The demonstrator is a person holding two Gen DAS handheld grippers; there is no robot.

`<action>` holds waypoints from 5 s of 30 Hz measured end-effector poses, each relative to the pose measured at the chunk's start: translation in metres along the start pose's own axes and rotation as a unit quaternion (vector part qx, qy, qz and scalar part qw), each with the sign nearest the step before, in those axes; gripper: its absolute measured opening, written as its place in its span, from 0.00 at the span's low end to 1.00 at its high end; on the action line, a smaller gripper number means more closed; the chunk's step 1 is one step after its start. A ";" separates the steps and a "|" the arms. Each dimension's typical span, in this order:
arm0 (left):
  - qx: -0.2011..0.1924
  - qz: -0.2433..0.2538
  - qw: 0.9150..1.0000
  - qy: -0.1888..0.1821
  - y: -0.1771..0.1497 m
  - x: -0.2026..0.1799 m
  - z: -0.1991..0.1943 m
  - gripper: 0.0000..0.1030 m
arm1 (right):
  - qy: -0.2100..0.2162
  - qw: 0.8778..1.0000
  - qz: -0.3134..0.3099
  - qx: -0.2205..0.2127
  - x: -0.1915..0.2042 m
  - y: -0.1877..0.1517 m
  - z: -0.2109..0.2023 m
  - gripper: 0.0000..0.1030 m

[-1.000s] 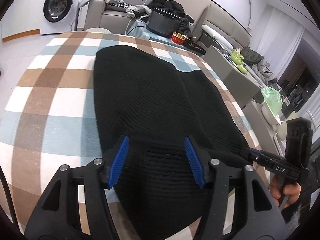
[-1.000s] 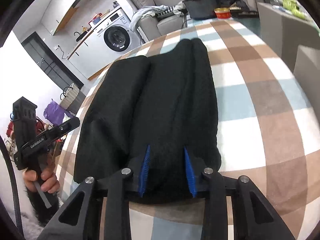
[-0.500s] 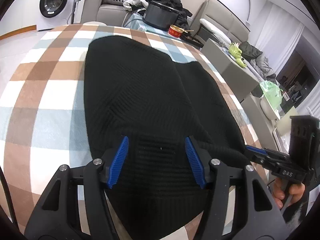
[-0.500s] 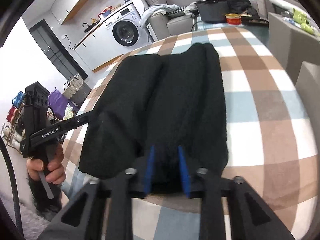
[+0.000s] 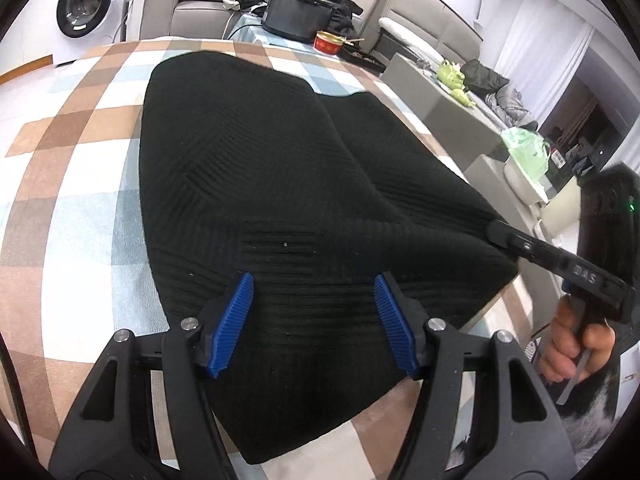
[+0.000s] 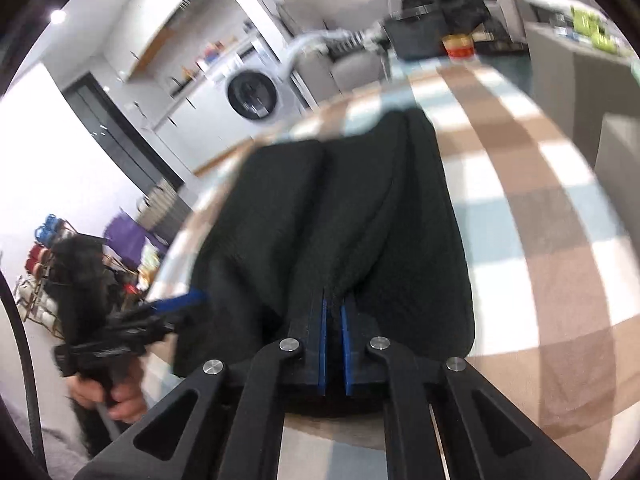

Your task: Fold small clothes

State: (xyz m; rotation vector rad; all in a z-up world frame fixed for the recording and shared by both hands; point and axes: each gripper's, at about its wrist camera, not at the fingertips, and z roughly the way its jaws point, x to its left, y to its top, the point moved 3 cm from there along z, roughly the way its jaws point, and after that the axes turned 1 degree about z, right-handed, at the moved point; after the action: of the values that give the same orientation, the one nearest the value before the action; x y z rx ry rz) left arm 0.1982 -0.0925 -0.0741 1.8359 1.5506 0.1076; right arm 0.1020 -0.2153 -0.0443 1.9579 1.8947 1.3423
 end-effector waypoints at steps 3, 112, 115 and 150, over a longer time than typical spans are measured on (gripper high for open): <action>-0.004 -0.005 1.000 -0.015 0.002 -0.001 -0.004 0.60 | -0.024 1.000 0.003 0.006 -0.004 -0.008 -0.009 0.05; -0.003 -0.005 1.000 0.009 -0.042 0.028 -0.049 0.49 | -0.018 0.996 -0.030 0.087 -0.036 -0.024 0.016 0.31; -0.008 -0.003 1.000 0.006 -0.031 0.022 -0.042 0.49 | -0.019 0.996 -0.011 0.085 -0.041 -0.023 0.024 0.31; 0.002 0.059 0.997 -0.041 -0.013 -0.032 0.002 0.56 | -0.091 0.994 -0.036 0.044 -0.035 0.007 0.002 0.19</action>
State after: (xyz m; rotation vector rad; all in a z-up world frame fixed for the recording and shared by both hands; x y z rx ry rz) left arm 0.1798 -0.1220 -0.0712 1.9104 1.3876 0.0820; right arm 0.1142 -0.2456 -0.0594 1.9562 1.9465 1.0391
